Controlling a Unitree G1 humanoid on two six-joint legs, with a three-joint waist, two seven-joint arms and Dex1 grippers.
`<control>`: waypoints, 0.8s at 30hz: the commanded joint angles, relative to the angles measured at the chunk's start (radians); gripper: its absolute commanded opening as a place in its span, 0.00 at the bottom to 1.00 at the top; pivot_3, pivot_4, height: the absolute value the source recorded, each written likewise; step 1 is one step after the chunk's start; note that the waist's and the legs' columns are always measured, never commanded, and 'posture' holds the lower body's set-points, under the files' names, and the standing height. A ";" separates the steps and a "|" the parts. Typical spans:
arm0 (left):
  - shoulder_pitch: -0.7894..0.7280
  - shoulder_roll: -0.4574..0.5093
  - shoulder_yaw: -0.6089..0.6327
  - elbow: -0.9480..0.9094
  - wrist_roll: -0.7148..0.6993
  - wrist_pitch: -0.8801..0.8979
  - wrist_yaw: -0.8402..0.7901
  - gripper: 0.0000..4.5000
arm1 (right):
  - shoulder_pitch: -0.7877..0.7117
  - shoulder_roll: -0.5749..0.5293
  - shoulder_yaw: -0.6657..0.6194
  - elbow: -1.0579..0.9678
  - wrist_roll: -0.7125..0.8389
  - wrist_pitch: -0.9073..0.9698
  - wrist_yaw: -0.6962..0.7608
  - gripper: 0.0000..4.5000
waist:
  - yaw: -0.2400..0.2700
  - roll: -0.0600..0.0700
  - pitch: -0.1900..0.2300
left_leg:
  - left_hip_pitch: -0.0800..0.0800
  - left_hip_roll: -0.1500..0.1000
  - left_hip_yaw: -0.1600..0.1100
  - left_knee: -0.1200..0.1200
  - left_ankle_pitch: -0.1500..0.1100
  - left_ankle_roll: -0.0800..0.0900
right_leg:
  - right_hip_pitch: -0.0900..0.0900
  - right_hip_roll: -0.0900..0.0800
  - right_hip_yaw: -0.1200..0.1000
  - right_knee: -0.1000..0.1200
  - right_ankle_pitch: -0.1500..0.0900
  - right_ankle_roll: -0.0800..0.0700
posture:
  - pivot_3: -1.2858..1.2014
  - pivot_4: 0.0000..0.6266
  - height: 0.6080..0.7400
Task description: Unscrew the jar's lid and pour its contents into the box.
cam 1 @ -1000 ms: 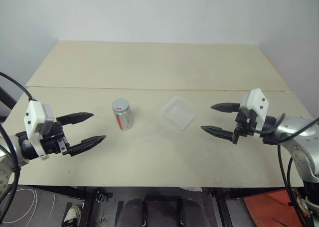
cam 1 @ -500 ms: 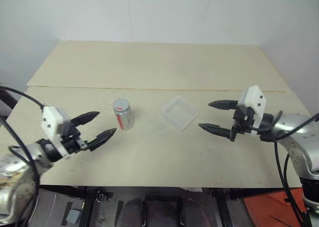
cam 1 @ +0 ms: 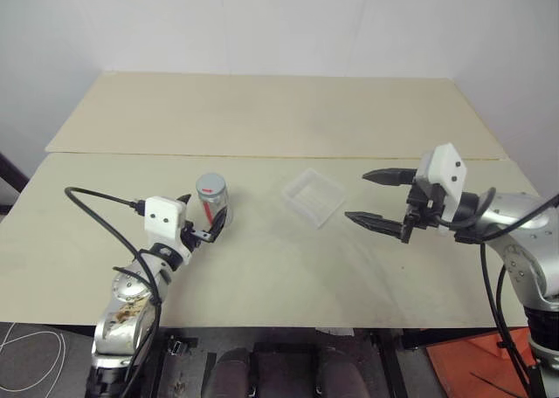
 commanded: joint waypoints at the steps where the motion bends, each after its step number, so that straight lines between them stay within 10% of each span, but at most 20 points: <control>1: -0.062 -0.013 -0.017 0.079 0.043 -0.073 0.006 0.99 | 0.010 -0.016 -0.056 -0.051 0.015 0.004 -0.019 1.00 | 0.001 0.000 0.000 | 0.000 0.000 0.000 0.000 0.000 0.000 | 0.000 0.000 0.000 0.000 0.000 0.000 | 0.52 0.24 1.00; 7: -0.119 -0.031 -0.041 0.164 0.064 -0.108 -0.006 0.99 | 0.030 -0.024 -0.073 -0.074 0.023 0.011 -0.034 1.00 | 0.001 0.000 0.000 | -0.001 0.000 0.000 0.000 0.000 0.000 | 0.000 0.000 0.000 0.000 0.000 0.000 | 0.52 0.24 1.00; 16: -0.134 -0.053 -0.050 0.182 0.068 -0.093 -0.008 0.43 | 0.038 -0.026 -0.080 -0.103 0.030 0.016 -0.044 1.00 | 0.000 0.000 0.000 | 0.000 0.000 0.000 0.000 0.000 0.000 | 0.000 0.000 0.000 0.000 0.000 0.000 | 0.52 0.24 1.00; 24: -0.178 0.060 -0.027 0.115 -0.016 -0.027 -0.161 0.43 | -0.030 0.031 -0.005 -0.106 0.033 0.018 -0.059 1.00 | -0.003 0.000 0.000 | 0.000 0.000 0.000 0.000 0.000 0.000 | -0.001 0.000 0.000 0.001 0.000 0.000 | 0.52 0.24 1.00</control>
